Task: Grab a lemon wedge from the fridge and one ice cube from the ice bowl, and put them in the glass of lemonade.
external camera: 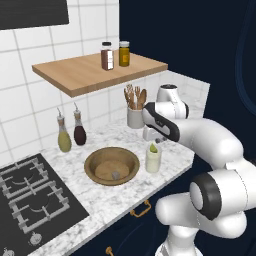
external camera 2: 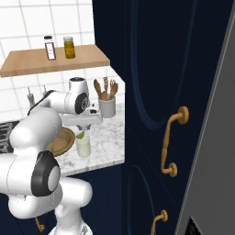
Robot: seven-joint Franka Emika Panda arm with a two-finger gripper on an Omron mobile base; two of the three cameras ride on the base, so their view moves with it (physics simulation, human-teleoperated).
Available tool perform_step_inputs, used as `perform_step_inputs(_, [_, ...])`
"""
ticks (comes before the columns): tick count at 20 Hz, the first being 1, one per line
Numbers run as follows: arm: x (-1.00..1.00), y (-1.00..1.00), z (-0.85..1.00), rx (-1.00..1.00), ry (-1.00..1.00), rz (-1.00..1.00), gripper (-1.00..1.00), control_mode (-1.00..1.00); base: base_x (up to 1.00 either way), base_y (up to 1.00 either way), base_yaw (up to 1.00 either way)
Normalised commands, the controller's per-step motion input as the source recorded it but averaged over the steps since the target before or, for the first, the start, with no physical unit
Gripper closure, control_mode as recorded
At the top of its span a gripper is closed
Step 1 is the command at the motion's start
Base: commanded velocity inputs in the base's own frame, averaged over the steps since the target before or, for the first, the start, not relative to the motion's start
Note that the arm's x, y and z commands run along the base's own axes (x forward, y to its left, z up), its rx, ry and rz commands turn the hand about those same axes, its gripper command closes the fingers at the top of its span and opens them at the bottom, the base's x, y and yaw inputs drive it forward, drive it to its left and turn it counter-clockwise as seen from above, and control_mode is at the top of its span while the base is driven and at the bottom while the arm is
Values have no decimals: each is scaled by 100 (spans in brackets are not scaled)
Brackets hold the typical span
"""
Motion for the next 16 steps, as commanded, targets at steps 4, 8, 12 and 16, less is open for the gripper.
perform_step_inputs(4, [0,10,0,0,0,0,100,-100,0,0,0])
perform_step_inputs(8, [0,3,0,0,0,0,100,-100,0,0,0])
perform_step_inputs(12, [0,0,0,0,0,0,-100,-100,0,0,0])
perform_step_inputs(16, [0,0,0,0,0,0,-100,-100,0,0,0])
